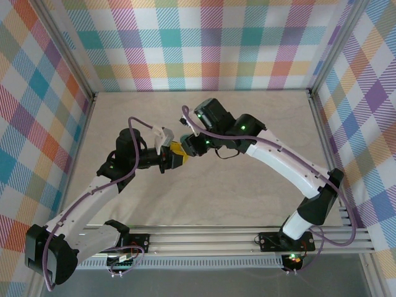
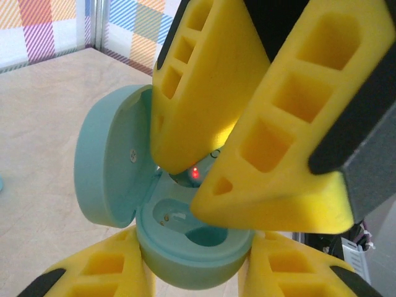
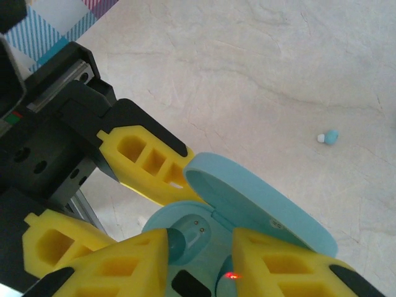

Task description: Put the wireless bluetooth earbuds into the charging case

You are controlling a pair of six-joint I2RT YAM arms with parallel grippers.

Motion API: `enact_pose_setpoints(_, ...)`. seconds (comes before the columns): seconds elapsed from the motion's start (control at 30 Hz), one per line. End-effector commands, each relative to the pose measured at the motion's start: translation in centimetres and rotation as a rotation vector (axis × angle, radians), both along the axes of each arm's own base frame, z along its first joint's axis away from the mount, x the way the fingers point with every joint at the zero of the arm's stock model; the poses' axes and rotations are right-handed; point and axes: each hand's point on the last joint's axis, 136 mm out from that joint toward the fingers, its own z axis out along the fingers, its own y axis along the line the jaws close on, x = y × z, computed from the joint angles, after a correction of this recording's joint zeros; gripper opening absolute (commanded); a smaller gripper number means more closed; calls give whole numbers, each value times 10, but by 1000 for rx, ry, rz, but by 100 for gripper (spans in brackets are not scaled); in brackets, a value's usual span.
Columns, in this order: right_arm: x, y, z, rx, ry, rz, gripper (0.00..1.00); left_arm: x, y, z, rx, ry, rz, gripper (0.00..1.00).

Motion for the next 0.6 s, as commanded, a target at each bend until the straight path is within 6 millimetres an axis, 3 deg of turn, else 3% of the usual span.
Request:
enact_pose_setpoints(0.0, -2, 13, 0, 22, 23, 33, 33, -6, -5, 18, -53, -77, -47, 0)
enact_pose_setpoints(0.17, 0, 19, 5, 39, 23, 43, 33, -5, -6, 16, -51, -69, -46, 0)
enact_pose_setpoints(0.33, 0, 19, 27, 92, -2, 42, 33, -3, -6, 13, -44, -67, -40, 0)
enact_pose_setpoints(0.57, -1, 4, 53, 144, -39, -1, 33, 0, -7, 12, -39, -68, -34, 0)
